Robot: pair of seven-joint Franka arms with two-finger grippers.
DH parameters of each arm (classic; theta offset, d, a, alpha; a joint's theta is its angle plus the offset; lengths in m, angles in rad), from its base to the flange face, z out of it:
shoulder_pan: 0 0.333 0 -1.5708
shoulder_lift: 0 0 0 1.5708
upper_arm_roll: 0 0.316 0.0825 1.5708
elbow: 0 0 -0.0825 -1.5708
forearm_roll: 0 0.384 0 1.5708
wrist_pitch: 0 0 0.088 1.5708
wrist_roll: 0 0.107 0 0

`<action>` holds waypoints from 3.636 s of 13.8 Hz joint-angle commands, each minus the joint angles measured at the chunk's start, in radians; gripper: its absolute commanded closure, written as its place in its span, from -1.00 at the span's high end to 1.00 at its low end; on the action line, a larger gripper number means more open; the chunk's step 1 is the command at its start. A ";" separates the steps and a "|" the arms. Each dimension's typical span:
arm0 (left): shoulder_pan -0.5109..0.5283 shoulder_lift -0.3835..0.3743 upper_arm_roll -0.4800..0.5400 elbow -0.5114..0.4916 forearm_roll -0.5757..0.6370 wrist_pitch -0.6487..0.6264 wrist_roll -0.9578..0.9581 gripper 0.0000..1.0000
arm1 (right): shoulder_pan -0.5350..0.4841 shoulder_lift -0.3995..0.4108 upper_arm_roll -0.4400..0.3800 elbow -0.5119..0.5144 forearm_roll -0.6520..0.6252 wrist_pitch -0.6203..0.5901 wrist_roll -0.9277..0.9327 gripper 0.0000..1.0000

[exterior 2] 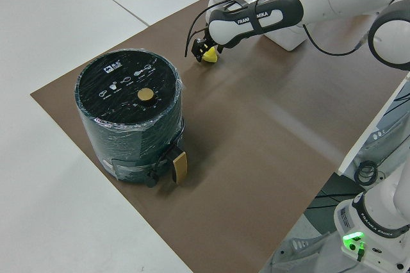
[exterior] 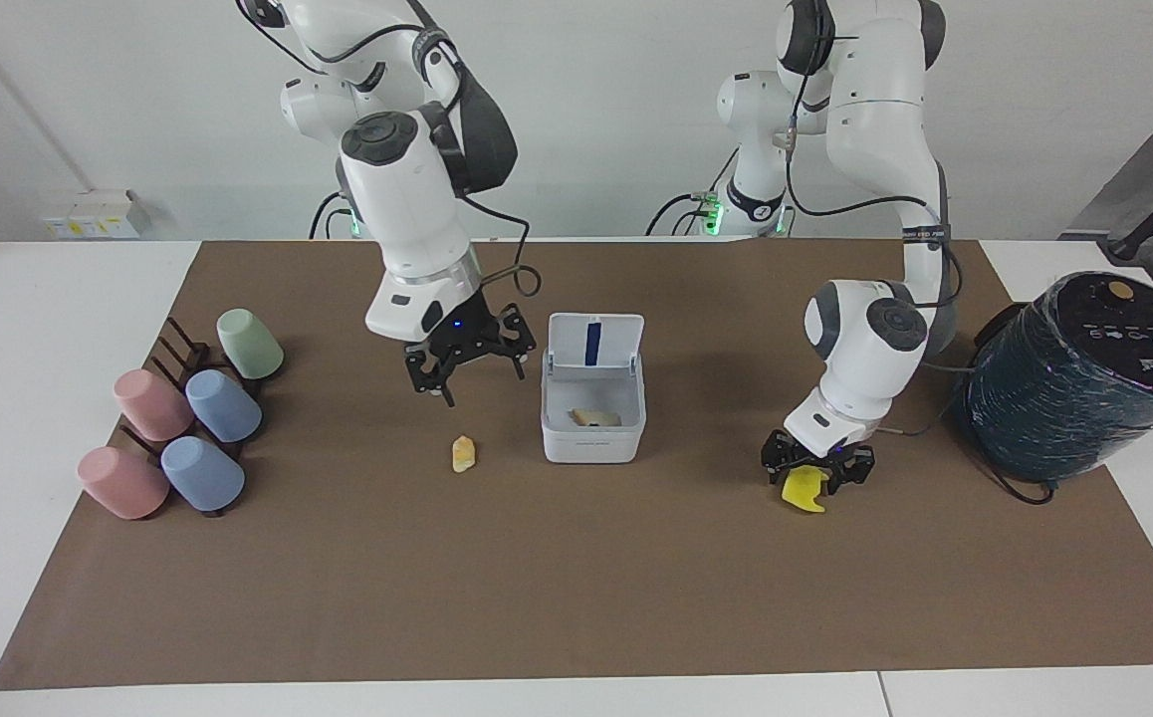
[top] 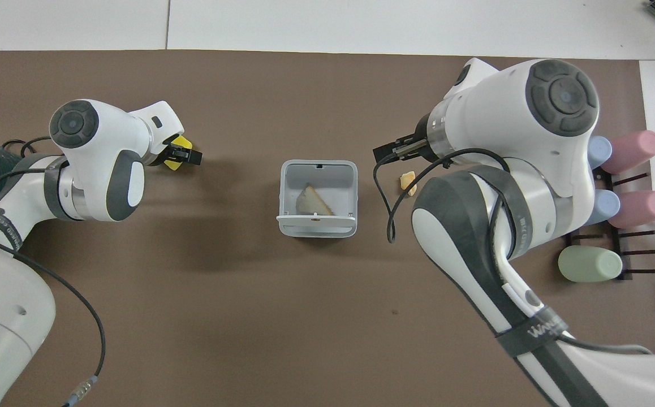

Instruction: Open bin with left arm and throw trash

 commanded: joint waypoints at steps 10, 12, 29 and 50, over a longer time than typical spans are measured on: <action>-0.010 -0.027 0.010 0.044 0.014 -0.066 0.005 -1.00 | -0.025 0.171 0.011 -0.191 -0.049 0.294 0.063 1.00; -0.016 -0.010 0.009 0.154 0.007 -0.190 -0.007 -1.00 | -0.023 0.196 0.012 -0.193 -0.088 0.303 0.063 1.00; -0.401 -0.128 -0.002 0.241 -0.138 -0.468 -0.512 -1.00 | -0.107 0.046 0.011 -0.183 -0.105 0.173 0.063 -1.00; -0.056 -0.141 0.012 0.503 -0.081 -0.898 -0.377 1.00 | 0.041 0.030 0.047 -0.028 0.246 0.126 0.267 -1.00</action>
